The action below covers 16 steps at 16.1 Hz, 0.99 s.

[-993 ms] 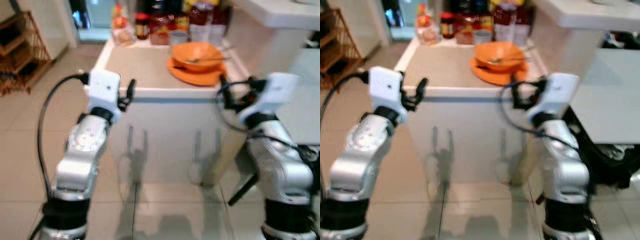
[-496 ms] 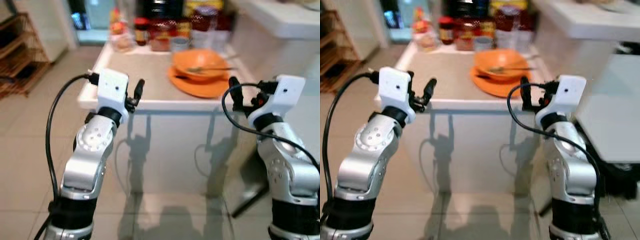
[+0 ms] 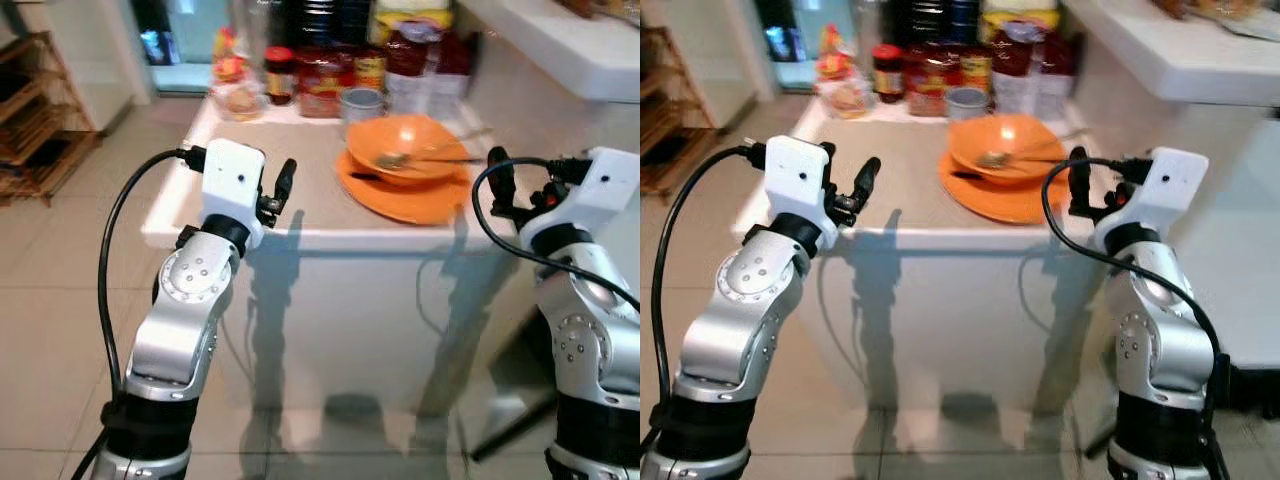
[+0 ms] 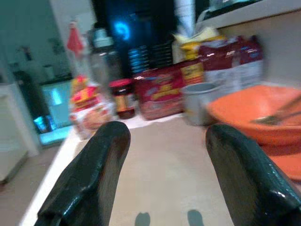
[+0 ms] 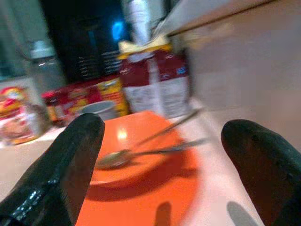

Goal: Setting the table

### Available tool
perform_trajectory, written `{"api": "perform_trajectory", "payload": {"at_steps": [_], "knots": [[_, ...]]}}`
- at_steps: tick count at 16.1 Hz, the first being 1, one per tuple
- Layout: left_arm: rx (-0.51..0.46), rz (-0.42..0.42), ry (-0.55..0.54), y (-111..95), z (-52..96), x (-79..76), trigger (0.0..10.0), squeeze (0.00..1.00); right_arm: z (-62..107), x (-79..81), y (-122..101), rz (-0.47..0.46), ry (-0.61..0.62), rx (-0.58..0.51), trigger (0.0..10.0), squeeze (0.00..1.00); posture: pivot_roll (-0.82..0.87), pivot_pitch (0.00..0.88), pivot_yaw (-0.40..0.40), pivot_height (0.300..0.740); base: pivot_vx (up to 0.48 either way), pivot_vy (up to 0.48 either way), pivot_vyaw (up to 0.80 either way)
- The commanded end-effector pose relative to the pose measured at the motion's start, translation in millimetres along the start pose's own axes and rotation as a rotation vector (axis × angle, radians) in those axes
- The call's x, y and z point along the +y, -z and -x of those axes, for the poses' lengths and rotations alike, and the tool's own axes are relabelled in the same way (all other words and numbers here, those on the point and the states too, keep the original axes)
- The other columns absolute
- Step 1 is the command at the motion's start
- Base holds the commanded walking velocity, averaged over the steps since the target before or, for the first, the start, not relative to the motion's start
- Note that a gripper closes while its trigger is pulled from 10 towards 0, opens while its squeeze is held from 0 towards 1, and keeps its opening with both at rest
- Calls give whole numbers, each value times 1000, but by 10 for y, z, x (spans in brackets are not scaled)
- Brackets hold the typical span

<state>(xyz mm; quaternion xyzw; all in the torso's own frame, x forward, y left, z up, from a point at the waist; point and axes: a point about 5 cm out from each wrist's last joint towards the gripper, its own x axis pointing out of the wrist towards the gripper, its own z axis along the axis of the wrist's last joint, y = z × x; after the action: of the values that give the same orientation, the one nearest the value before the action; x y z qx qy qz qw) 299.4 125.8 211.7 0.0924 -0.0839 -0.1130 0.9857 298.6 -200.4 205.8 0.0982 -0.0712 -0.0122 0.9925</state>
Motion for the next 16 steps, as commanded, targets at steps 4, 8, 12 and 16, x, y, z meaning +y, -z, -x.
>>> {"api": "perform_trajectory", "payload": {"at_steps": [4, 8, 12, 16], "knots": [[-10, -12, 1, -35, -13, 20, 10000, 0, -110, -42, -30, -45, 32, 40, 10000, 0, 32, 0, -23, 740, 364, 0, 0], [-20, -20, 64, -54, 40, -6, 10000, 0, -180, -23, -30, -165, 26, 83, 10000, 0, 47, 0, -38, 740, 68, 0, 0], [-79, 34, 374, -160, 197, -269, 10000, 0, -274, -98, 46, -247, 93, 154, 10000, 0, 67, 0, -56, 740, 0, 0, 0], [-59, 70, 502, -164, 290, -387, 10000, 0, -430, -167, -4, -293, 159, 132, 10000, 0, 75, 0, -52, 740, 0, 0, 0]]}}
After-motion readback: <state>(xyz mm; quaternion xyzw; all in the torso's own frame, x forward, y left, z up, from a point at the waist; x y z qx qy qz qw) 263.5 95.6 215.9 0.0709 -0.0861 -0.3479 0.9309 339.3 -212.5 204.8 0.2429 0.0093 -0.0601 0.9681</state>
